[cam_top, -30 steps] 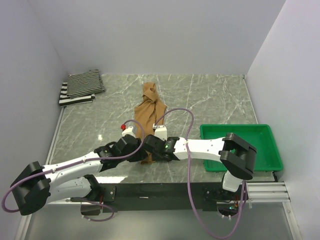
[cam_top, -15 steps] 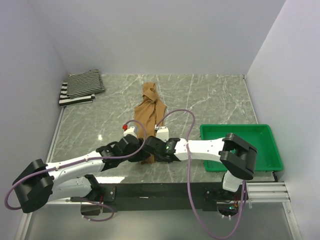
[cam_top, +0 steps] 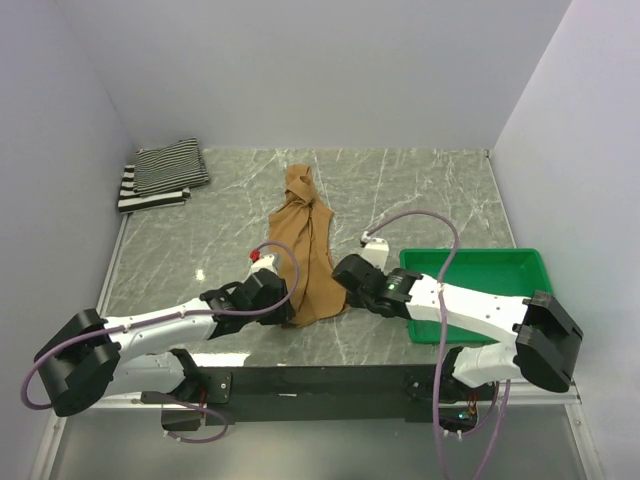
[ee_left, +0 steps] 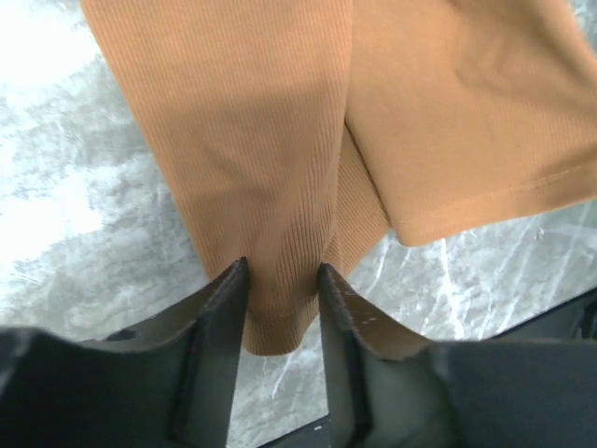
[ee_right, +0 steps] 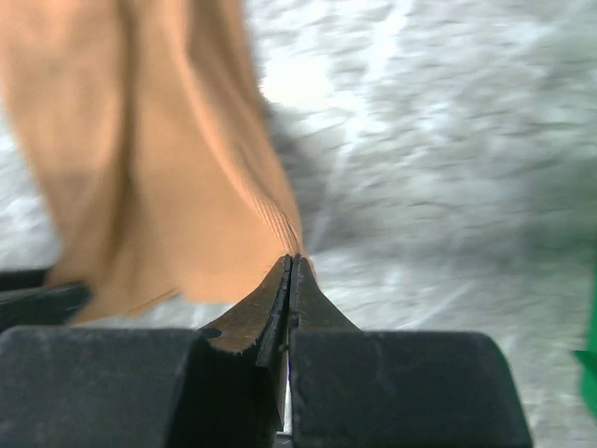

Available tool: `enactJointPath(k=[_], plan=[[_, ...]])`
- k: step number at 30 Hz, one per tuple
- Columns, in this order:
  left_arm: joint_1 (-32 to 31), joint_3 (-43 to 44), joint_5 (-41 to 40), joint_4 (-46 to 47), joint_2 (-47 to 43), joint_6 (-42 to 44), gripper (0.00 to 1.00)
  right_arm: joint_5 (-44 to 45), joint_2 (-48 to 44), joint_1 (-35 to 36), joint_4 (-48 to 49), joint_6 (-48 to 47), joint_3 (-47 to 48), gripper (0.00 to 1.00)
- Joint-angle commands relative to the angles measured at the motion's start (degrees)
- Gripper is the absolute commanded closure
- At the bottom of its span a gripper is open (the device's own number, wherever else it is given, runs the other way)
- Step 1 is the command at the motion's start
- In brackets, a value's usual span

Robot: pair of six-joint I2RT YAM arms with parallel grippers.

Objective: Fold and stack the tank tops

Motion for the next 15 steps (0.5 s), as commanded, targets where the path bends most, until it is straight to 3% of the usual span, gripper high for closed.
enactJointPath(k=[1,10,15], plan=[[-0.3,2.6,-2.8,-0.6,-0.1,0.4,0.65,0.5,-2.5,-3.2,0.8,-0.4,-3.0,1.00],[-0.2,3.4,-12.8,-8.8,-7.5,-3.2,0.87,-0.7,-5.7,-7.7,1.7,-2.6,-5.2,1.00],[1.4,2.8,-19.8,-15.2,-16.1,-6.2,0.93,-1.5,-7.9,-10.3,1.8,-3.5,-5.5,1.00]])
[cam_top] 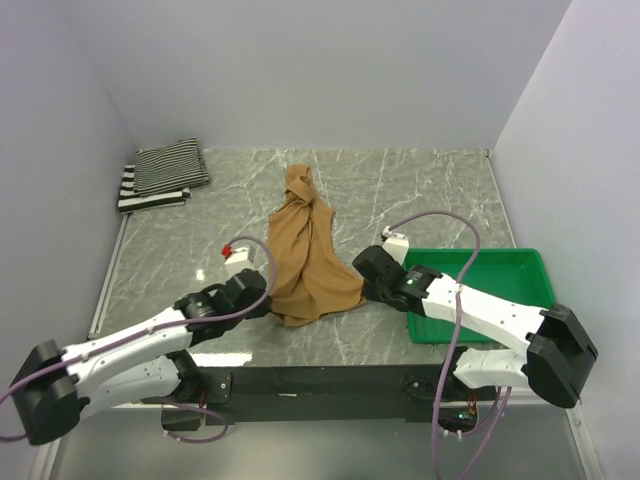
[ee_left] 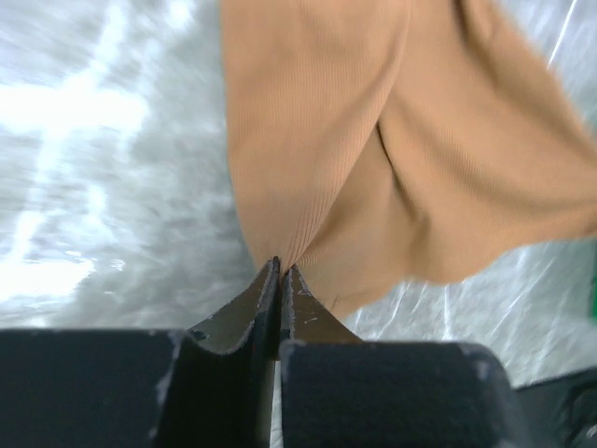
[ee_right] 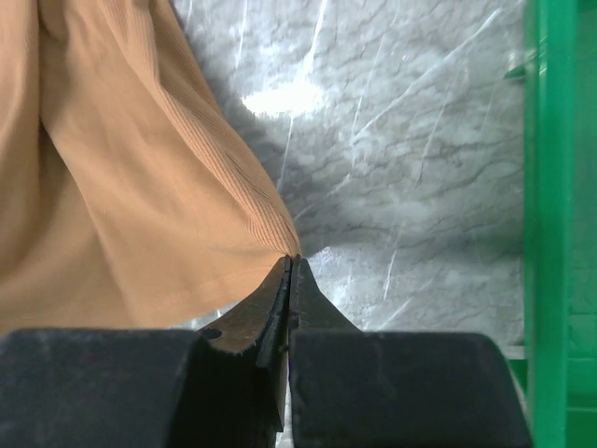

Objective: Fold and stack the tank tops

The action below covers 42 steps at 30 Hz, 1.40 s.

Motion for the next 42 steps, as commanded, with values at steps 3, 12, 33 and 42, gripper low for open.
enactJointPath(k=[3,12,33,42], plan=[[5.6,1.6,-6.1,-5.1,-8.6,-0.3,0.92,0.3,-3.6,-2.2,1.0,-1.6,-0.1,1.00],[17.0,10.7,-2.4,-7.5,-9.0,7.9,0.78,-0.5,-5.7,-5.2,-0.5,-3.7,2.7,1.00],[23.3,-1.7,13.0,0.2,-7.6,5.0,0.63,-3.5,-4.3,-15.5,1.9,-7.1,-0.8,1.00],[27.2,-9.8,23.2,9.9,-6.5,3.3,0.47,-4.3,-4.2,-17.0,2.6,-8.4,-1.4,1.00]])
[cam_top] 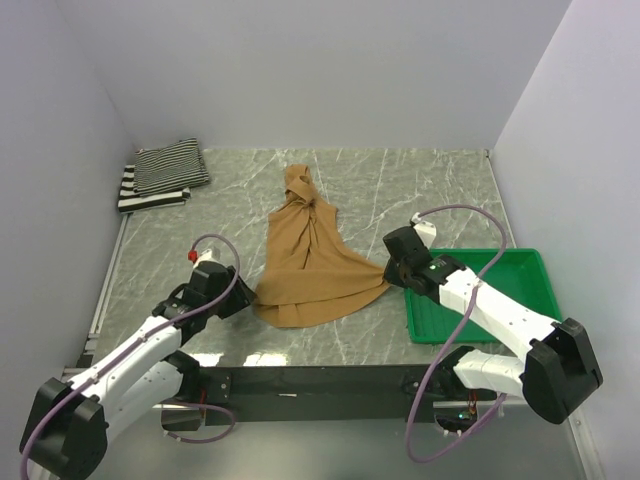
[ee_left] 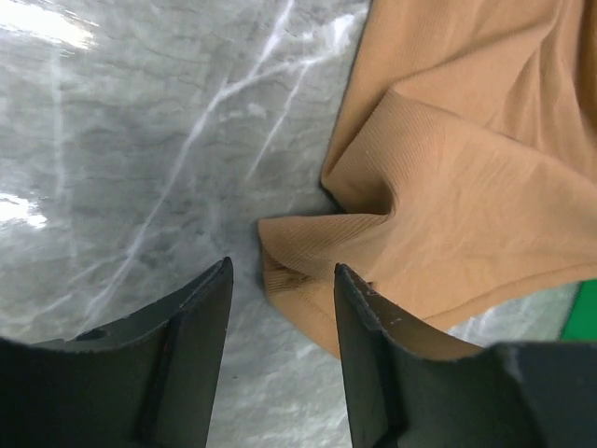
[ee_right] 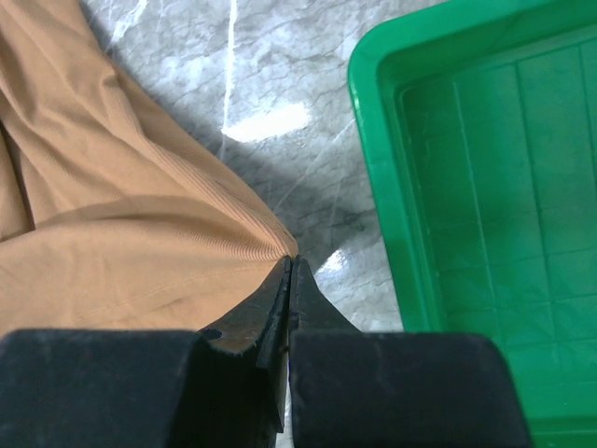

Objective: Fold and stack the tank tops

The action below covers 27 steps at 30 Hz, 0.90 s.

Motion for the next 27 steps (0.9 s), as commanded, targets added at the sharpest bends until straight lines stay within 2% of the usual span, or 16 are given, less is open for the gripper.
enactJointPath(k=[1,6,12,14,15,21,24,27], plan=[[1.5,-0.5,6.2,7.6,1.6,0.1,0.47,0.0,-1.0,-1.4,1.9,-1.4,-0.6,1.00],[2.0,-2.0,9.0,13.3,6.7,0.7,0.48,-1.0,-1.3,-2.3,2.3,-1.8,-0.5,1.00],[2.1,-3.7,10.2,19.0,8.6,1.9,0.49,-1.6,-1.5,-2.8,2.5,-2.3,-0.2,1.00],[2.1,-3.0,9.2,18.6,9.5,2.4,0.55,-1.8,-1.2,-2.9,2.6,-2.4,0.0,1.00],[2.1,-2.4,8.3,18.6,10.2,2.6,0.65,-1.9,-1.3,-3.0,2.6,-2.4,0.1,1.00],[2.2,2.9,3.0,11.5,8.1,3.5,0.97,-2.2,-1.8,-3.3,1.5,-2.8,2.8,1.00],[2.2,8.8,-1.2,6.1,4.9,4.0,1.00,-4.8,-3.7,-3.3,1.6,-3.2,5.3,1.00],[2.2,19.7,-7.9,-2.2,0.1,5.2,0.99,-7.8,-6.8,-3.4,0.8,-3.9,11.2,1.00]])
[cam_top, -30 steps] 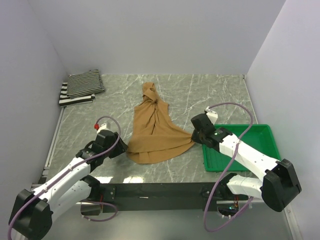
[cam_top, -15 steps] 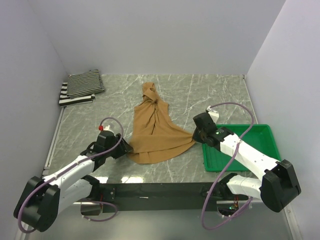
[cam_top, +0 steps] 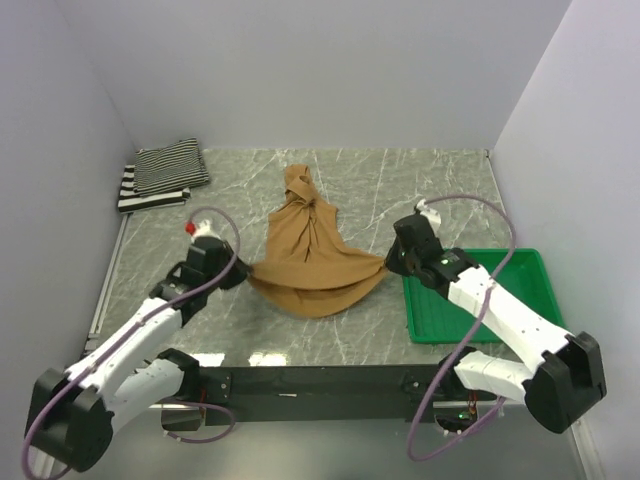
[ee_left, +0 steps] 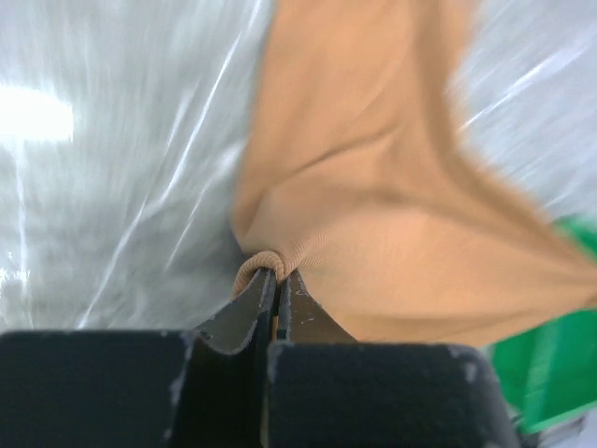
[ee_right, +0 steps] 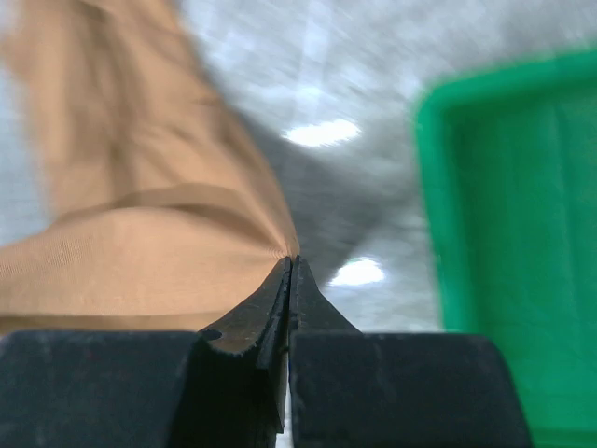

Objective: Fold and stack the tank tops

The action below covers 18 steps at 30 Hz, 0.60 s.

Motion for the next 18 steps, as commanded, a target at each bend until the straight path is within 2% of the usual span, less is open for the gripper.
enactJointPath(k=[1,5,6,11,12,15,18], plan=[[0.3,12.7,-9.5,-9.0,-6.6,2.6,0.99,-2.7,-6.1,-0.4,0.4,-1.3,9.0,1.00],[0.3,24.9,-13.8,-14.9,-10.3,6.0,1.00,-5.6,-11.0,-0.4,-1.8,-2.0,17.6,1.00],[0.3,30.3,-14.0,-16.0,-10.3,6.6,0.99,-7.3,-11.9,-0.5,-1.9,-2.1,19.4,1.00],[0.3,45.9,-13.7,-20.0,-8.3,10.3,0.99,-10.2,-13.8,-0.5,-2.9,-3.8,34.2,1.00],[0.3,50.8,-14.0,-20.2,-6.6,10.6,0.99,-10.5,-13.2,-0.5,-2.5,-4.2,37.9,1.00],[0.3,58.4,-13.7,-19.3,-2.7,12.0,0.99,-9.3,-9.1,-0.5,-3.0,-5.7,46.4,1.00],[0.3,63.1,-13.3,-17.7,2.3,12.7,0.99,-8.2,-2.4,-0.7,-3.7,-7.2,52.7,1.00]])
